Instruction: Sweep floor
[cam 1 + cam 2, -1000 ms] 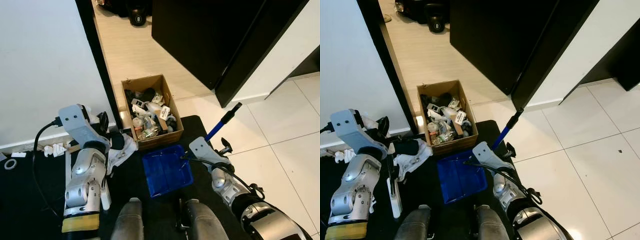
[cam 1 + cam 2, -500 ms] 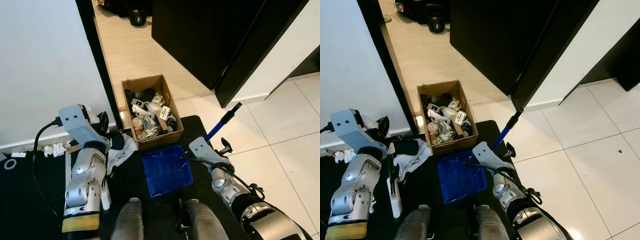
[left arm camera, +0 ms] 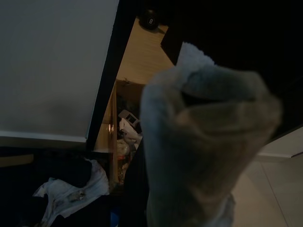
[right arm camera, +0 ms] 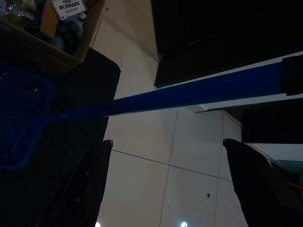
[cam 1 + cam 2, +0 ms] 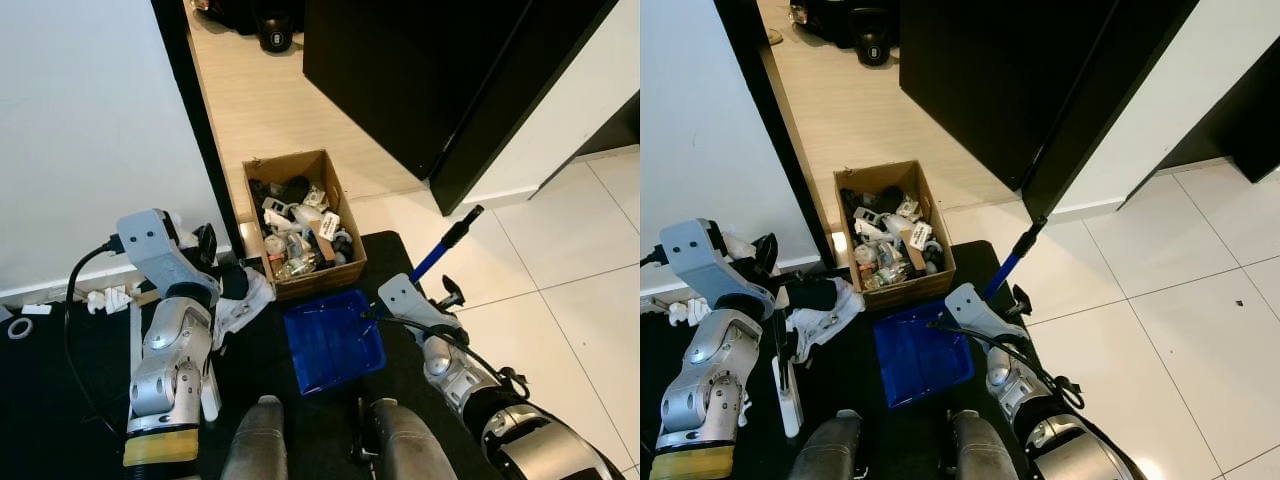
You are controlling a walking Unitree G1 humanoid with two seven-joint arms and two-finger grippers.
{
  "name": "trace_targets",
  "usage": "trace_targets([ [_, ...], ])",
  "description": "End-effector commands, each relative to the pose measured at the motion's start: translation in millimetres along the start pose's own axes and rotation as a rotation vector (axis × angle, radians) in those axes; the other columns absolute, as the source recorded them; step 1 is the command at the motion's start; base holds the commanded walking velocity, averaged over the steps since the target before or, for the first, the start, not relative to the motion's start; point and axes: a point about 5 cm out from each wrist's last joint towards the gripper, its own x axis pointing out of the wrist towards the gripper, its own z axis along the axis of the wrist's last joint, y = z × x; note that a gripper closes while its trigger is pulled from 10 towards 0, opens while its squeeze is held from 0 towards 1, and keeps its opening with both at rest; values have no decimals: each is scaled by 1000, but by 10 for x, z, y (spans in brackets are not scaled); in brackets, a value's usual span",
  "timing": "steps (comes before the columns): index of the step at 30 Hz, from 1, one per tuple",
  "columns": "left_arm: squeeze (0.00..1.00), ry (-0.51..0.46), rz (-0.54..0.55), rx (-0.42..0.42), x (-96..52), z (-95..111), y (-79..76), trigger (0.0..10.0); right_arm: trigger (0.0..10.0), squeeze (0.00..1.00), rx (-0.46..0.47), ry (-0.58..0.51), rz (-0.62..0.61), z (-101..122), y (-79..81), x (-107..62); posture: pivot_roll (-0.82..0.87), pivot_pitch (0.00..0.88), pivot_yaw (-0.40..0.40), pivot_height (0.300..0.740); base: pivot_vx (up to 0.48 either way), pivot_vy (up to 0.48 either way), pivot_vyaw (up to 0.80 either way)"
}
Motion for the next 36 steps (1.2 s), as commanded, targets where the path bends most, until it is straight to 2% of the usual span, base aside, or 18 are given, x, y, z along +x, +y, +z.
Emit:
trace_targets([
  [1, 0, -3, 4, 7, -29, -2, -7, 10000, 10000, 0, -7, 34, 15, -109, 27, -38, 143, 208, -103, 740, 0, 0, 0],
  [36, 0, 1, 3, 3, -23, -15, -2, 10000, 10000, 0, -7, 36, 17, -112, 30, -39, 134, 207, -103, 740, 0, 0, 0],
])
